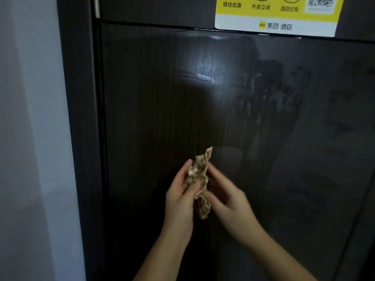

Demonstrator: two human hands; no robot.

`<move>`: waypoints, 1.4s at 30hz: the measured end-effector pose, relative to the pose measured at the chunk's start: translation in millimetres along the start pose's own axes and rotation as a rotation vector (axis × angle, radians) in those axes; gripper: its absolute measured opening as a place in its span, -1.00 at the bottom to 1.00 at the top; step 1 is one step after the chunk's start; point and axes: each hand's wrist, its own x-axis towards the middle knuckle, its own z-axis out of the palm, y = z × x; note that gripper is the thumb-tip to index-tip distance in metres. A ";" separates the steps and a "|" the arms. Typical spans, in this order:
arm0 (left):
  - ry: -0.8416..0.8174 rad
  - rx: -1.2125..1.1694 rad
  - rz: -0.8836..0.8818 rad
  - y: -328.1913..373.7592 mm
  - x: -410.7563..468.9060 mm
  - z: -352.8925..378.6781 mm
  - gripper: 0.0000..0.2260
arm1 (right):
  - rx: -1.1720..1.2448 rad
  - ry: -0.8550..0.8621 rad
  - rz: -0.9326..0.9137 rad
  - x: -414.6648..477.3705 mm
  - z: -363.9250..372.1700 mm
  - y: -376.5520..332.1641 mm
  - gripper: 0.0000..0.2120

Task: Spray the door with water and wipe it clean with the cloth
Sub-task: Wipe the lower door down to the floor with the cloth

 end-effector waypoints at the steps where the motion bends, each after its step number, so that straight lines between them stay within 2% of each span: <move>1: -0.021 -0.100 -0.064 -1.3 -5.7 -1.9 -0.66 | -0.003 0.017 -0.005 -6.4 7.7 2.9 -0.42; 4: 0.006 -0.255 -0.222 -11.1 -16.4 -12.5 -0.68 | -0.095 0.110 -0.033 -17.5 24.1 13.1 -0.48; 6: -0.007 -0.277 -0.221 -19.6 -16.6 -22.7 -0.66 | -0.193 0.163 -0.069 -17.9 26.7 19.4 -0.56; 7: 0.003 -0.174 -0.164 -25.6 -13.8 -30.4 -0.64 | -0.262 0.214 -0.103 -15.8 24.4 23.5 -0.58; 8: 0.040 0.045 -0.060 -31.0 -8.7 -40.9 -0.60 | -0.340 0.286 -0.134 -12.4 18.8 28.8 -0.60; 11: 0.115 0.865 0.257 -35.4 9.3 -83.8 -0.49 | -0.605 0.591 -0.146 5.4 -17.1 47.0 -0.61; 13: 0.150 1.111 0.322 -30.9 18.0 -113.5 -0.41 | -0.701 0.730 -0.065 19.8 -39.0 59.8 -0.58; 15: 0.212 1.237 0.270 -28.9 25.3 -133.1 -0.36 | -0.756 0.770 0.046 37.6 -36.9 72.0 -0.50; 17: 0.226 1.291 0.190 -29.9 31.8 -146.0 -0.32 | -0.841 0.698 0.043 53.8 -6.9 80.9 -0.44; 18: 0.222 1.305 0.172 -31.5 34.3 -151.7 -0.31 | -0.900 0.609 -0.027 57.8 13.4 85.3 -0.43; 21: 0.205 1.352 0.194 -35.8 38.4 -163.8 -0.28 | -1.058 0.075 -0.360 41.1 76.1 97.1 -0.49; 23: 0.212 1.378 0.213 -37.1 39.3 -167.6 -0.29 | -1.177 -0.174 -0.559 28.7 81.8 105.6 -0.50; 24: 0.213 1.380 0.223 -36.8 39.5 -169.5 -0.29 | -1.187 -0.197 -0.586 31.0 70.5 106.4 -0.51; 25: 0.209 1.386 0.230 -36.1 39.4 -172.0 -0.29 | -1.158 -0.133 -0.543 36.4 55.5 105.9 -0.51; 29: 0.205 1.418 0.261 -35.9 39.2 -178.4 -0.29 | -0.984 0.519 -0.108 64.3 -4.5 87.7 -0.38; 31: 0.214 1.414 0.274 -35.9 38.8 -175.7 -0.30 | -0.904 0.659 -0.037 72.4 3.1 80.5 -0.35; 33: 0.217 1.409 0.270 -35.7 39.3 -173.4 -0.32 | -0.941 0.549 -0.128 72.4 27.2 81.2 -0.41; 35: 0.215 1.395 0.280 -36.8 39.1 -172.3 -0.33 | -1.018 0.262 -0.334 61.2 56.3 82.4 -0.50; 38: 0.219 1.370 0.300 -38.6 38.8 -171.0 -0.34 | -1.189 -0.142 -0.581 51.4 59.0 84.3 -0.49; 40: 0.228 1.348 0.304 -38.3 39.1 -170.6 -0.35 | -1.173 -0.155 -0.617 58.4 34.2 82.8 -0.51; 42: 0.235 1.304 0.283 -38.1 38.5 -170.7 -0.36 | -1.079 0.109 -0.441 71.6 10.2 77.0 -0.47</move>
